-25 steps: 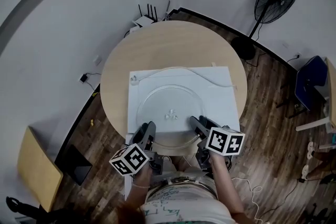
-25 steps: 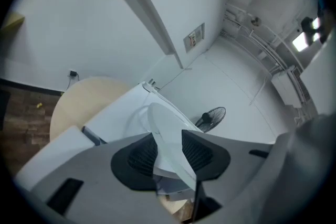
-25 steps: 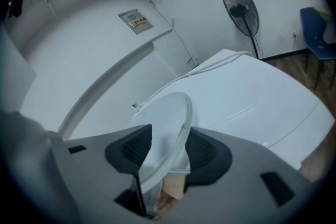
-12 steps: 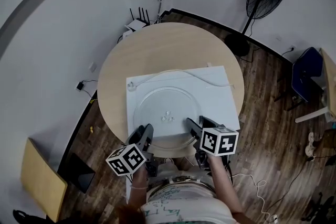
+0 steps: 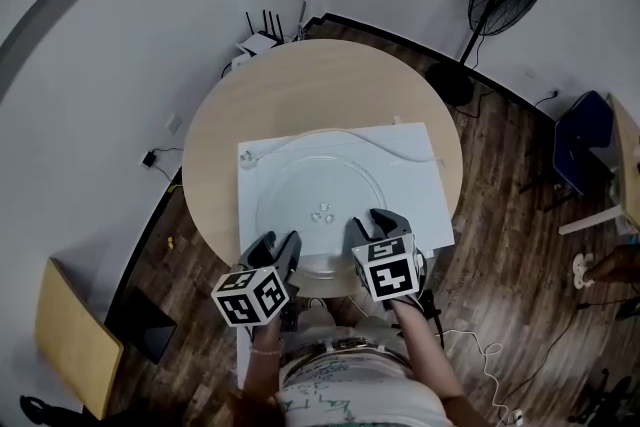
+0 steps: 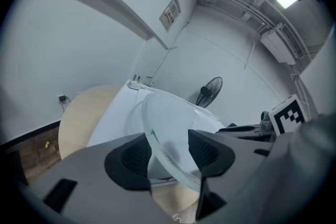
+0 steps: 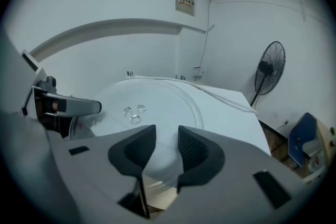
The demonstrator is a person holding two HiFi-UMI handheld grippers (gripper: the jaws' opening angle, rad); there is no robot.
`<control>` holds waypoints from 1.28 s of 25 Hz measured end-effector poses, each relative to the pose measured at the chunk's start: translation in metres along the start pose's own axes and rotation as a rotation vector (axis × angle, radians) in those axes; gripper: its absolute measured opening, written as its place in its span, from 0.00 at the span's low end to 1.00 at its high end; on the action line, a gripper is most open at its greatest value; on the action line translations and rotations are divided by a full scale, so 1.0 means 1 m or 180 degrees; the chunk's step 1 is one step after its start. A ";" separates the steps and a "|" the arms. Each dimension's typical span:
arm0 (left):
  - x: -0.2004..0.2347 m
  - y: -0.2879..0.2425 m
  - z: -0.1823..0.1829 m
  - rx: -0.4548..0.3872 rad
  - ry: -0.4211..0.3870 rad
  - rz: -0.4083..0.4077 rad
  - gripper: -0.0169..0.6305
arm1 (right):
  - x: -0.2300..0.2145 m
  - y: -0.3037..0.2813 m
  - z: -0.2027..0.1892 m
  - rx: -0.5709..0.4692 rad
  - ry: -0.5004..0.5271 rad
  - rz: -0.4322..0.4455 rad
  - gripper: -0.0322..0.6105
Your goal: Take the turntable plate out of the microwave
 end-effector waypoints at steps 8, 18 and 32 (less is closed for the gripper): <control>-0.002 -0.001 0.001 0.0028 -0.0103 0.0058 0.37 | -0.014 -0.006 0.001 -0.0140 -0.0187 0.0309 0.28; -0.001 0.003 -0.002 0.0277 -0.0132 0.0164 0.39 | -0.011 -0.004 -0.003 -0.0220 -0.0057 0.0345 0.28; -0.016 0.001 0.004 0.0204 -0.1723 0.1039 0.48 | -0.024 0.004 -0.013 -0.0230 0.0164 0.0288 0.30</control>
Point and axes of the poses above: the fingertips, and each gripper's own axes: y backward along the fingers, x to its left, z out of its top, the point moved 5 cm from there along y, backward along the fingers, and after that the axes turned 2 degrees about x, right-handed, at the moved point
